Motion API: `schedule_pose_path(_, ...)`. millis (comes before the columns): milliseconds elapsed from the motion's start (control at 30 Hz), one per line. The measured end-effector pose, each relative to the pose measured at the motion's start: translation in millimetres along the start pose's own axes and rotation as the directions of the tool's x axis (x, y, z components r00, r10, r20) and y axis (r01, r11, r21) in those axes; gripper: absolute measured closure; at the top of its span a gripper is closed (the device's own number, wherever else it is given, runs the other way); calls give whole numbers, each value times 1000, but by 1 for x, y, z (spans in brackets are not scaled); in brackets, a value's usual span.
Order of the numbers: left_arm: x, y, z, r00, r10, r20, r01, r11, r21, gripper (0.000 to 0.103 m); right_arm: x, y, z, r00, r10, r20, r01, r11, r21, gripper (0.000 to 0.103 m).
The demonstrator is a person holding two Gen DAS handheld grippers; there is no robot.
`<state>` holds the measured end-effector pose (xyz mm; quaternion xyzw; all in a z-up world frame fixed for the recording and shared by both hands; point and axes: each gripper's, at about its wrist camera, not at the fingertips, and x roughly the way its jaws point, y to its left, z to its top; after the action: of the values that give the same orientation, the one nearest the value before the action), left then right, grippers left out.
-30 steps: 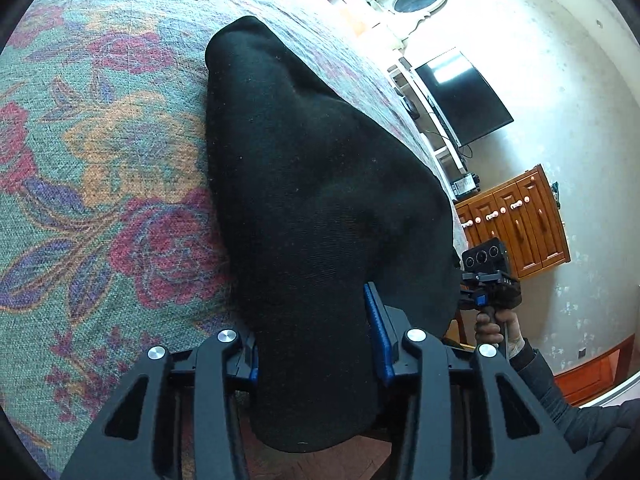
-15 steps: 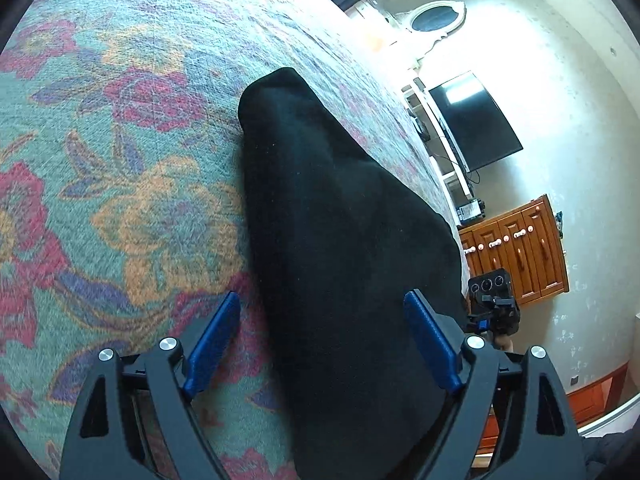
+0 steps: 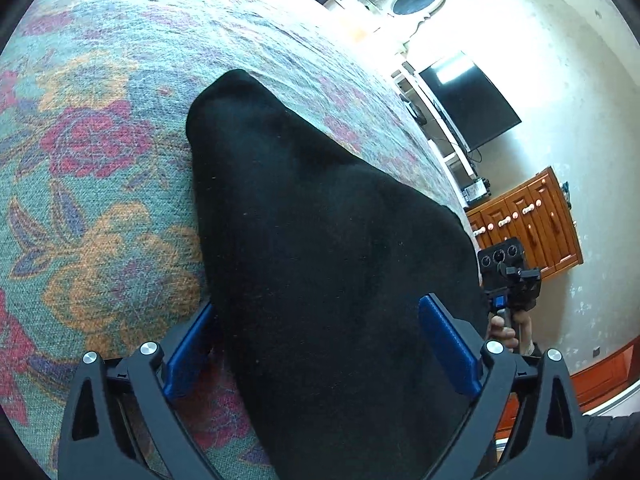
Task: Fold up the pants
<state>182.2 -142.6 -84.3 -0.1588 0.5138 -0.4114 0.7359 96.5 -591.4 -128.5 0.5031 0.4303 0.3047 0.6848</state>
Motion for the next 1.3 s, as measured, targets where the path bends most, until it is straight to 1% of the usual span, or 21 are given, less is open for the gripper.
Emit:
schedule_pose_path(67, 4, -3, 1, 1000, 22, -13, -21, 999, 38, 5, 3, 1, 2, 1000, -3, -11, 3, 1000, -4, 20)
schedule_pose_path(100, 4, 0, 0, 1000, 18, -18, -17, 999, 39, 5, 3, 3, 3, 1000, -13, -18, 13, 1000, -6, 20)
schedule_pose_path(167, 0, 7, 0, 999, -30, -13, 30, 1000, 3, 5, -5, 6, 5, 998, -66, -7, 65, 998, -26, 21)
schedule_pose_path(267, -9, 23, -2, 992, -124, 10, 124, 990, -62, 5, -36, 8, 12, 985, -147, 92, 149, 989, -20, 21)
schedule_pose_path(333, -10, 26, -2, 990, -140, 1, 140, 988, -65, 5, -48, 2, 15, 977, -188, 102, 188, 982, 6, 22)
schedule_pose_path(400, -9, 25, -2, 992, -129, -13, 128, 990, -54, 5, -45, -1, 15, 977, -204, 68, 205, 979, 5, 22)
schedule_pose_path(467, -9, 24, -3, 992, -121, -22, 120, 992, -41, 5, -28, 5, 15, 964, -264, 3, 264, 963, -49, 22)
schedule_pose_path(533, -8, 23, -2, 992, -123, -22, 122, 992, -43, 5, -9, 9, 15, 961, -269, -63, 264, 961, -77, 17)
schedule_pose_path(567, -8, 23, -1, 992, -126, -21, 124, 991, -49, 5, -1, 11, 17, 957, -279, -85, 271, 958, -90, 12)
schedule_pose_path(600, -7, 22, 1, 992, -128, -21, 126, 990, -58, 5, 5, 13, 19, 957, -271, -104, 262, 961, -93, 10)
schedule_pose_path(633, -7, 22, 4, 991, -130, -17, 129, 989, -70, 5, 11, 13, 20, 966, -221, -132, 212, 974, -74, 10)
schedule_pose_path(667, -7, 23, 5, 991, -133, -13, 132, 988, -85, 5, 18, 13, 20, 975, -149, -163, 143, 989, -44, 10)
schedule_pose_path(700, -7, 24, 6, 991, -135, -10, 134, 986, -97, 5, 24, 15, 20, 974, -133, -182, 127, 991, -41, 10)
schedule_pose_path(767, -7, 25, 6, 991, -130, -17, 127, 987, -98, 5, 29, 17, 20, 966, -170, -196, 159, 985, -69, 10)
schedule_pose_path(967, -1, 18, 13, 993, -112, -45, 108, 990, -88, 5, 12, 8, 13, 983, -89, -158, 84, 996, -40, 12)
schedule_pose_path(1067, 5, 15, 18, 994, -98, -47, 93, 991, -94, 5, 10, 7, 12, 981, -118, -151, 113, 993, -43, 12)
schedule_pose_path(1133, 6, 10, 17, 997, -65, -51, 61, 995, -75, 5, 10, 8, 8, 978, -149, -145, 143, 988, -52, 19)
schedule_pose_path(1167, 7, 7, 15, 997, -51, -50, 48, 997, -57, 5, 10, 6, 7, 975, -170, -142, 164, 985, -53, 32)
schedule_pose_path(1200, 7, 6, 13, 998, -44, -46, 42, 998, -40, 5, 7, 1, 6, 974, -180, -137, 176, 984, -36, 47)
schedule_pose_path(1267, 5, 7, 10, 998, -51, -36, 50, 999, -21, 5, 1, -10, 6, 980, -150, -128, 153, 988, 8, 59)
schedule_pose_path(1300, 4, 8, 9, 998, -59, -32, 59, 998, -18, 5, -1, -13, 5, 983, -137, -124, 140, 990, 13, 61)
